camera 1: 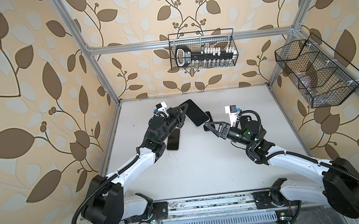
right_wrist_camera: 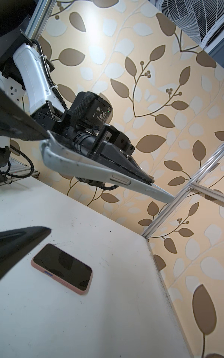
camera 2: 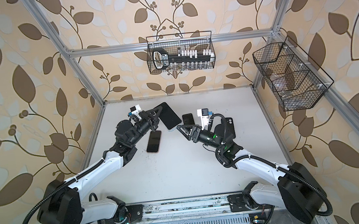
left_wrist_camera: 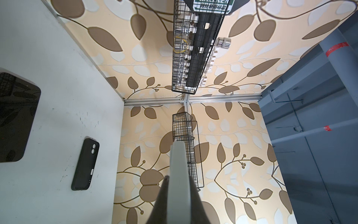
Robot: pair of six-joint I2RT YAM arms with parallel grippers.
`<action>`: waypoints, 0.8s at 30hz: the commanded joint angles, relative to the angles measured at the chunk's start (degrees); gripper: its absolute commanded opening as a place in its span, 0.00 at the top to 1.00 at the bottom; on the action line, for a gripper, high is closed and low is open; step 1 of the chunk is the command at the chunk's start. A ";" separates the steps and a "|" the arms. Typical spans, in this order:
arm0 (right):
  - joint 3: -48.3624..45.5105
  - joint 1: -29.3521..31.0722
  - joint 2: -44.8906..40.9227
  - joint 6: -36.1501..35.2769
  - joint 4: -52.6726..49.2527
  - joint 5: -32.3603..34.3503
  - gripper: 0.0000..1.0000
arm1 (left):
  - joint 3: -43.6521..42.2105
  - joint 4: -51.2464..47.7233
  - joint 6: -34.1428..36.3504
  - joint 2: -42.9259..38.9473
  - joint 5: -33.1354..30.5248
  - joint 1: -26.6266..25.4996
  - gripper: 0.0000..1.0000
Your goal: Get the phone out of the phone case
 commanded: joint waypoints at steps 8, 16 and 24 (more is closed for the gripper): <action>-1.75 -1.05 0.07 1.87 2.75 -0.15 0.32 | 3.60 8.05 -1.83 -0.44 0.72 -1.53 1.00; -1.71 -1.50 1.53 2.99 4.66 -0.80 0.34 | 3.28 9.12 -2.31 -0.80 0.99 -2.55 1.00; -1.97 -2.17 3.48 5.35 7.06 -2.07 0.36 | 3.57 10.54 -2.74 -0.76 1.25 -3.57 1.00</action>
